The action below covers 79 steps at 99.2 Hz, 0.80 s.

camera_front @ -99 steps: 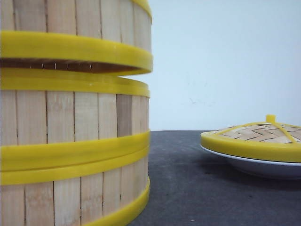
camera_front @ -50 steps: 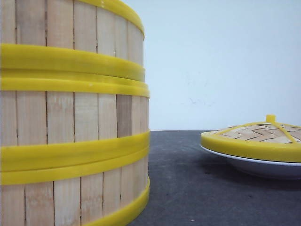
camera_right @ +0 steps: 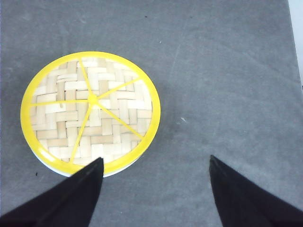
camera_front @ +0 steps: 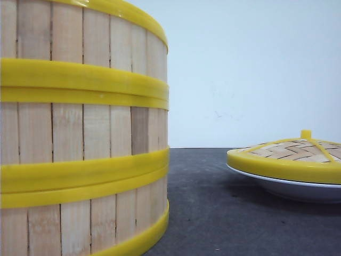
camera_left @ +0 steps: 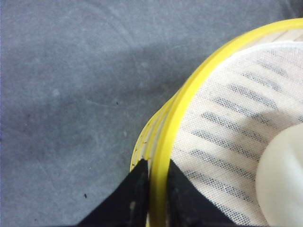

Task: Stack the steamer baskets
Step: 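Lower the basket onto the stack and open the left gripper, then lower the right gripper onto the lid's center knob and grasp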

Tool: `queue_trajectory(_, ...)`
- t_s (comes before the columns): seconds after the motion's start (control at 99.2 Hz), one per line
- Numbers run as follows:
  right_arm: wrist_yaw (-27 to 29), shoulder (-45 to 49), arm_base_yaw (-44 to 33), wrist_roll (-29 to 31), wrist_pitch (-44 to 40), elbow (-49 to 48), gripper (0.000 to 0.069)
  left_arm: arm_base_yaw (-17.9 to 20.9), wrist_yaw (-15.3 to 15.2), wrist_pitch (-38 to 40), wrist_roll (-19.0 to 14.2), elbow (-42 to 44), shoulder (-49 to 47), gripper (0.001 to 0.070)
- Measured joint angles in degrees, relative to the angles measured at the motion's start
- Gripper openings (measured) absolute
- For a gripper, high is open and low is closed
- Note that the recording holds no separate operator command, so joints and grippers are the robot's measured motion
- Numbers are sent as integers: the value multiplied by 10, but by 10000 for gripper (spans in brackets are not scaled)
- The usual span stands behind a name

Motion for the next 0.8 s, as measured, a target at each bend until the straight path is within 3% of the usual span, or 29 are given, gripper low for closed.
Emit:
queue_trajectory(0.202,-1,1,0,0,-10,0,434,0,-1,1,-1,0,0,41)
queue_trajectory(0.383,0,1,0,1,7,0,434,1,-11,22,-2,0,1,219)
queue_trajectory(0.454,-1,1,0,0,23,0,434,1,-11,31,-3,0,1,259)
queue_trajectory(0.676,-57,13,0,-19,87,-34,434,1,-12,62,-5,3,-21,276)
queue_trajectory(0.797,-82,38,0,-26,115,-73,434,1,-33,71,-5,21,-50,276)
